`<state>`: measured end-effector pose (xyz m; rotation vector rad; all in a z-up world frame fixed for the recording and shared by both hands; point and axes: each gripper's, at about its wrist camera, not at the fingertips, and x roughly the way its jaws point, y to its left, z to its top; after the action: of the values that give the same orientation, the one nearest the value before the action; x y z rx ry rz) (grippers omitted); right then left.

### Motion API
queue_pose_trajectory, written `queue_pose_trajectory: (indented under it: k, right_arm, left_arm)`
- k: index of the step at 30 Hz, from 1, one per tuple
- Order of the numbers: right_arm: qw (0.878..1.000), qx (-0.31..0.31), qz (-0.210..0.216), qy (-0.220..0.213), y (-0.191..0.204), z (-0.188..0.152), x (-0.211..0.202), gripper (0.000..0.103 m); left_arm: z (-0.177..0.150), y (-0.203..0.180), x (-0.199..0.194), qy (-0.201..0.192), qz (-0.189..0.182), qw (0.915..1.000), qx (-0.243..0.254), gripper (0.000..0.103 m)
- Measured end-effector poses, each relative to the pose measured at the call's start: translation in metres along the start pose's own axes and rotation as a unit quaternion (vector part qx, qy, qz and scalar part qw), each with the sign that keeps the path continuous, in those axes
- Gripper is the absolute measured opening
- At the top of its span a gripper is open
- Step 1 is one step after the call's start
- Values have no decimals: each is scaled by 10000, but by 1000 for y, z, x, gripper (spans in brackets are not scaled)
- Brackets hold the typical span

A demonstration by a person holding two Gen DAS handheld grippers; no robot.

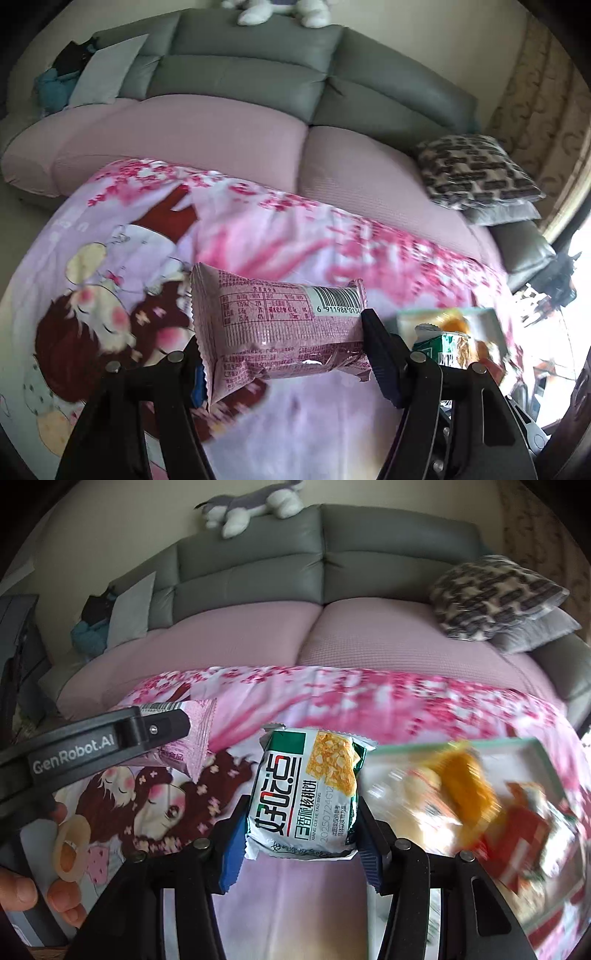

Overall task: Organize snacks
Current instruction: 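Carry the pink wafer bag and green cracker pack over the tray with both tools, then open both tools to drop the wafer bag and cracker pack into the tray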

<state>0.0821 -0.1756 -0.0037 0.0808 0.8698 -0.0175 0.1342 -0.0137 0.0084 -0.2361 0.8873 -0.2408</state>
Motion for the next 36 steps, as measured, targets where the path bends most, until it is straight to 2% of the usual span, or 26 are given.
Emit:
queue_pose_trajectory:
  k: [8, 14, 19, 23, 28, 33, 36]
  right_arm:
    - [9966, 626, -536, -62, -72, -35, -39, 55]
    - [9911, 1029, -815, 227, -127, -59, -41, 56]
    - [9878, 1212, -943, 255, -155, -67, -43, 56]
    - [9868, 1293, -911, 346, -164, -73, -36, 56]
    - [9874, 1273, -882, 328, -165, -71, -31, 56]
    - [9872, 1313, -825, 363, -165, -72, -27, 57]
    - [9873, 1290, -824, 423, -164, -73, -25, 58]
  left_arm:
    - [-33, -69, -11, 115, -588, 9954, 753, 71]
    - [-64, -119, 5, 577, -1077, 9851, 1209, 71]
    - [-86, -153, 18, 809, -1290, 9763, 1538, 71]
    - [-94, -168, 31, 958, -1426, 9731, 1538, 71]
    - [-93, -180, 38, 904, -1381, 9731, 1607, 71]
    - [-92, -174, 36, 896, -1444, 9743, 1480, 75]
    - [-92, -174, 33, 843, -1408, 9747, 1519, 80]
